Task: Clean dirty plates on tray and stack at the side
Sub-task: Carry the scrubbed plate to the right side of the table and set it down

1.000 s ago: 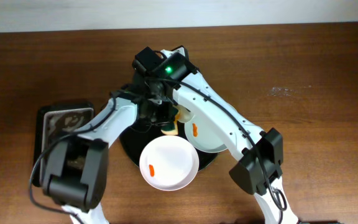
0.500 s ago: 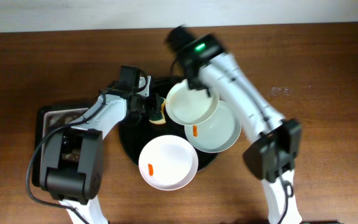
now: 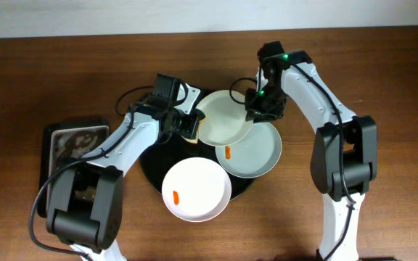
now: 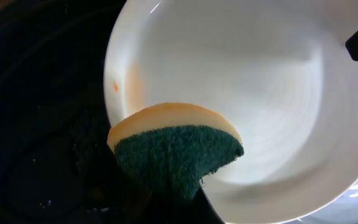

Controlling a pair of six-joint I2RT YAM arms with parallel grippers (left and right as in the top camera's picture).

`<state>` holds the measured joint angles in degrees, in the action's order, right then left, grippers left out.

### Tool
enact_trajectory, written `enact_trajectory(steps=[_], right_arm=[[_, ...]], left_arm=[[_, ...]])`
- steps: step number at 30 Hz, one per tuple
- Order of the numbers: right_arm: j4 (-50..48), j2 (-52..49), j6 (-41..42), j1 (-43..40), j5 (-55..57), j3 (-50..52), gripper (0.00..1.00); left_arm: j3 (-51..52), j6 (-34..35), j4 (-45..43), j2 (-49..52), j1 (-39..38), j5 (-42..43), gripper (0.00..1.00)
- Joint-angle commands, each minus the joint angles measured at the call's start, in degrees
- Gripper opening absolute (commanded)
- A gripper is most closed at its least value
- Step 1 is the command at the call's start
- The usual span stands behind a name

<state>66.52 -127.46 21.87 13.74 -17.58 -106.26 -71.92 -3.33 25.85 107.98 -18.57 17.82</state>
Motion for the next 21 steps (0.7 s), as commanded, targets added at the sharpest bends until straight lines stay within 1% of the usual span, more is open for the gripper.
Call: enact_trajectory(steps=[1, 2, 3, 4, 5, 8, 10, 11, 12, 13, 14, 16, 17, 18, 19, 21], right_arm=[[-0.5, 0.5, 2.8, 1.3, 4.3, 0.3, 0.10], [-0.4, 0.5, 3.1, 1.3, 5.9, 0.4, 0.13], [-0.6, 0.5, 3.4, 1.3, 5.8, 0.6, 0.22], [-0.7, 0.5, 4.0, 1.3, 5.5, 1.2, 0.26], [-2.2, 0.5, 4.1, 1.3, 3.4, 3.0, 0.25], [-7.8, 0.5, 2.4, 1.3, -3.9, 7.0, 0.18], [-8.8, 0.5, 2.5, 1.3, -4.5, 7.3, 0.13], [-8.8, 0.5, 2.4, 1.2, -3.5, 7.3, 0.08], [-8.9, 0.6, 2.4, 1.2, -1.7, 7.2, 0.04], [-8.9, 0.6, 2.4, 1.2, -0.3, 7.0, 0.04], [-9.0, 0.7, 1.7, 1.3, 4.1, 6.6, 0.04], [-8.9, 1.6, -1.9, 1.3, 9.3, 5.4, 0.04], [-8.9, 2.4, -4.1, 1.8, 10.7, 4.6, 0.04], [-8.7, 2.7, -7.2, 3.4, 13.6, 3.5, 0.04], [-8.1, 2.7, -8.4, 4.7, 17.1, 2.6, 0.04], [-7.1, 2.7, -11.8, 9.4, 28.9, 0.9, 0.04]], left_arm=[[-1.1, -1.5, -0.9, -0.7, 0.2, -0.3, 0.04], [-1.1, -1.5, -0.9, -0.7, 0.2, -0.3, 0.04], [-1.1, -1.5, -0.9, -0.7, 0.2, -0.3, 0.04], [-1.1, -1.5, -0.9, -0.7, 0.2, -0.3, 0.04], [-1.1, -1.5, -0.9, -0.7, 0.2, -0.3, 0.04], [-1.1, -1.5, -0.8, -0.5, 0.2, -0.3, 0.04], [-1.1, -1.5, -0.4, -0.2, 0.2, -0.3, 0.04], [-1.1, -1.5, -0.3, -0.2, 0.2, -0.3, 0.04], [-1.1, -1.5, -0.3, -0.2, 0.2, -0.3, 0.04], [-1.1, -1.5, -0.3, -0.2, 0.2, -0.3, 0.04], [-1.1, -1.5, -0.4, -0.2, 0.2, -0.3, 0.04], [-1.6, -1.5, -0.3, -0.2, 0.2, 0.7, 0.04], [-1.7, -1.5, -0.2, -0.2, 0.2, 2.7, 0.02], [-1.7, -2.6, -0.1, 0.2, 0.0, 2.7, 0.00], [-1.7, -3.1, -0.2, 0.5, -0.1, 2.7, 0.00], [-1.7, -2.5, -1.3, 1.0, 0.0, 2.5, 0.00]])
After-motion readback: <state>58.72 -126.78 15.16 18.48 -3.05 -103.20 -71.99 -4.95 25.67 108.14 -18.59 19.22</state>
